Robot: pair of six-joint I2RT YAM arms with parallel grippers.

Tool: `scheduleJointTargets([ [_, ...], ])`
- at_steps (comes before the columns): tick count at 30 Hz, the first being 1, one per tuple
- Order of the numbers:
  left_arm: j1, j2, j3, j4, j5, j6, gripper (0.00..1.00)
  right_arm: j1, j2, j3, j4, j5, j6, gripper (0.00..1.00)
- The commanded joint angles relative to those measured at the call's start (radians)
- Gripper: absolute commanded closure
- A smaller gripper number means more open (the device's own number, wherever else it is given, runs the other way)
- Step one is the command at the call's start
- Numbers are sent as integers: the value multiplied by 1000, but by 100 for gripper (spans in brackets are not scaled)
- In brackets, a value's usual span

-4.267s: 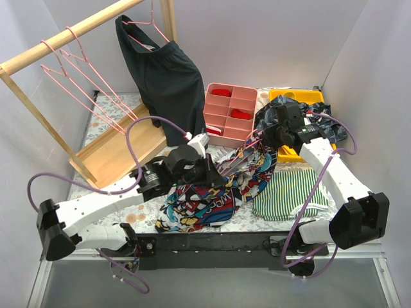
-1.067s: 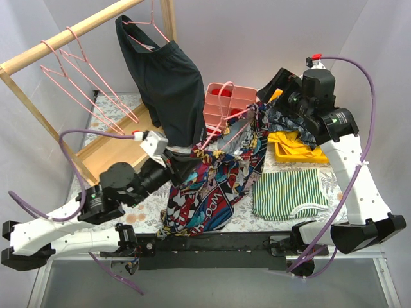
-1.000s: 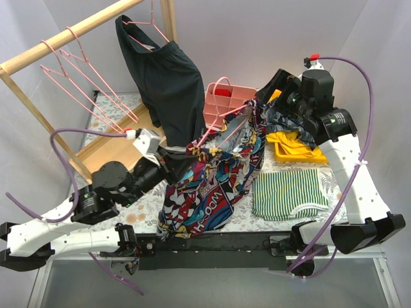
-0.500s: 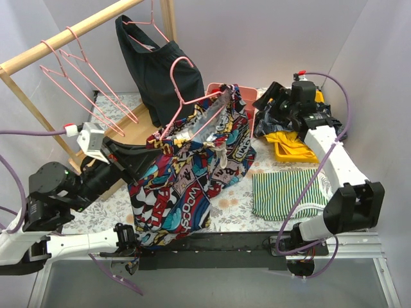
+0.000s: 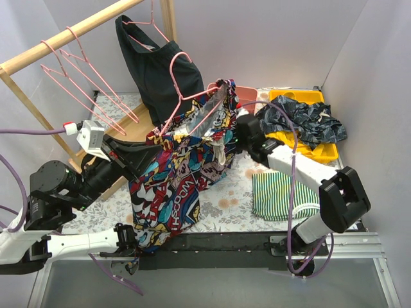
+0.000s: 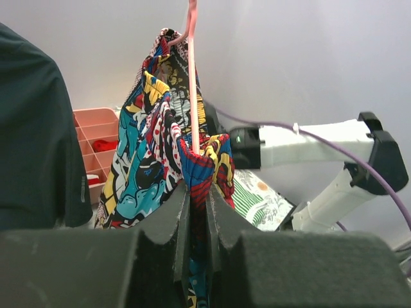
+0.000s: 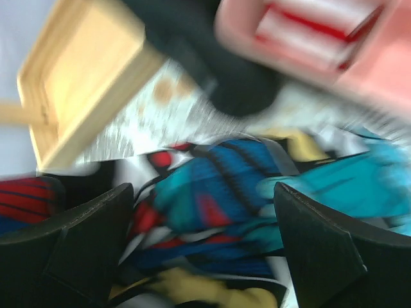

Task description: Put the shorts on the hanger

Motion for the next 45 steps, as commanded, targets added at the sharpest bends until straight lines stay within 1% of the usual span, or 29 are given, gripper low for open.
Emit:
scheduleJointTargets([
  [1, 2, -22, -19, 127, -78, -2, 100, 116, -91, -80, 114, 31, 40, 3],
  [4, 2, -4, -68, 135, -141, 3, 100, 149, -117, -151, 193, -44, 100, 4],
  [7, 2, 4, -137, 188, -255, -2, 100, 183, -85, -119, 175, -73, 106, 4],
  [8, 2, 3, -157, 231, -310, -2, 100, 188, -74, -96, 172, -88, 111, 4],
  [10, 2, -14, -219, 282, -352, 4, 100, 189, -48, -80, 178, -111, 146, 4],
  [11, 2, -19, -236, 332, -368, 21, 100, 191, -39, -72, 183, -134, 154, 4],
  [12, 2, -25, -250, 348, -382, 24, 100, 194, -26, -42, 178, -141, 159, 4],
  [16, 2, -34, -258, 377, -413, 61, 100, 215, 33, 35, 135, -151, 179, 5],
  [20, 2, -80, -257, 369, -406, 102, 100, 255, 55, 86, 104, -98, 194, 5],
  [24, 2, -102, -247, 340, -431, 103, 100, 266, 96, 124, 106, -105, 200, 5],
  [27, 2, -123, -247, 322, -438, 106, 100, 277, 139, 194, 72, -119, 183, 6],
  [28, 2, -128, -246, 320, -441, 110, 100, 280, 153, 243, 55, -118, 177, 6],
  [32, 2, -146, -235, 326, -445, 113, 100, 303, 225, 348, -52, -98, 145, 6],
  [34, 2, -140, -240, 339, -438, 121, 100, 303, 237, 369, -64, -87, 143, 6],
  [36, 2, -134, -243, 349, -459, 121, 100, 303, 260, 408, -87, -88, 134, 6],
  [38, 2, -137, -256, 385, -503, 122, 100, 303, 297, 469, -126, -91, 123, 6],
  [42, 2, -82, -261, 461, -597, 132, 100, 304, 336, 536, -196, -95, 103, 6],
  [44, 2, -31, -272, 556, -614, 165, 100, 300, 355, 564, -222, -90, 88, 6],
  [45, 2, -16, -276, 594, -631, 179, 100, 298, 366, 607, -238, -95, 79, 6],
])
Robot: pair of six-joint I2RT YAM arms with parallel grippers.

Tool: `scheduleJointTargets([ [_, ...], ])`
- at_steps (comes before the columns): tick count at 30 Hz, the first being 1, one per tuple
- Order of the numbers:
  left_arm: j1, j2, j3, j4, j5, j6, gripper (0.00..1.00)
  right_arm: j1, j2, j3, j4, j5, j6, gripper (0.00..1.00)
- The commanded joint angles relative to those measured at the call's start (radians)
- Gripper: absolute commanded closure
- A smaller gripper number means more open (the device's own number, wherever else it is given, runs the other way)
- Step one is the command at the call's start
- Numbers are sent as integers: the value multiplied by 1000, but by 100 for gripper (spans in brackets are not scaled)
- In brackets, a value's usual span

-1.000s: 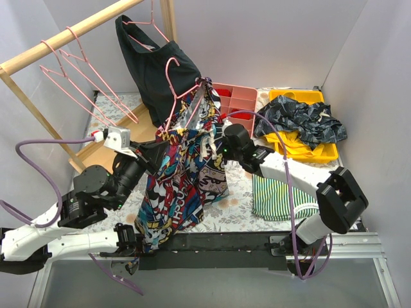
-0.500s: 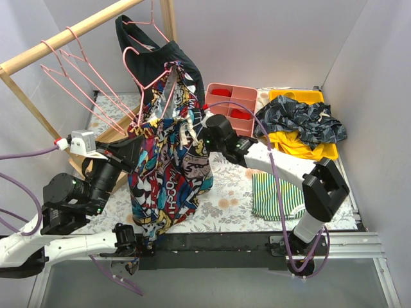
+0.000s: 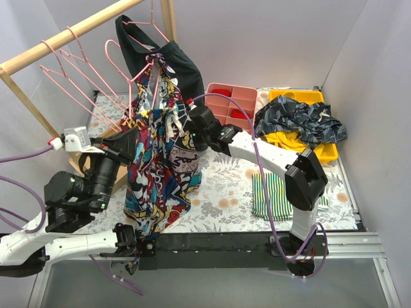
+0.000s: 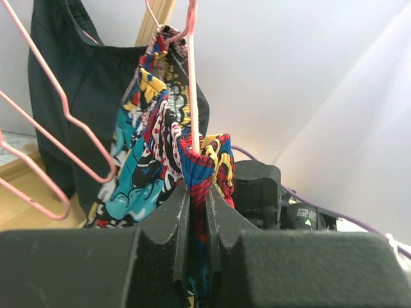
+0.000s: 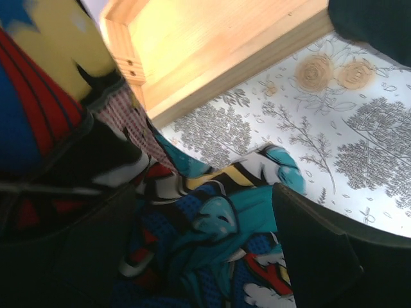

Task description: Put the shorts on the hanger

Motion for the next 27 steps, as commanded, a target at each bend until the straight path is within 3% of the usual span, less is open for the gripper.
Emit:
scheduleJointTargets([
  [1, 2, 127, -3, 267, -100, 71, 100, -6, 38, 136, -113, -34, -67, 6],
  [7, 2, 310, 24, 514, -220, 218, 100, -67, 92, 113, -90, -313, -137, 6],
  [12, 2, 442, 58, 776, -266, 371, 100, -108, 97, 90, -141, -344, -223, 6],
  [19, 66, 635, 104, 1292, -320, 867, 100, -121, 91, 79, -184, -425, -279, 6],
  [21, 92, 687, 122, 1420, -323, 951, 100, -121, 91, 77, -214, -442, -300, 6],
  [26, 151, 755, 194, 1499, -315, 1045, 100, -121, 86, 67, -242, -465, -355, 6],
  [27, 169, 760, 208, 1454, -308, 1030, 100, -121, 87, 64, -242, -473, -357, 6],
])
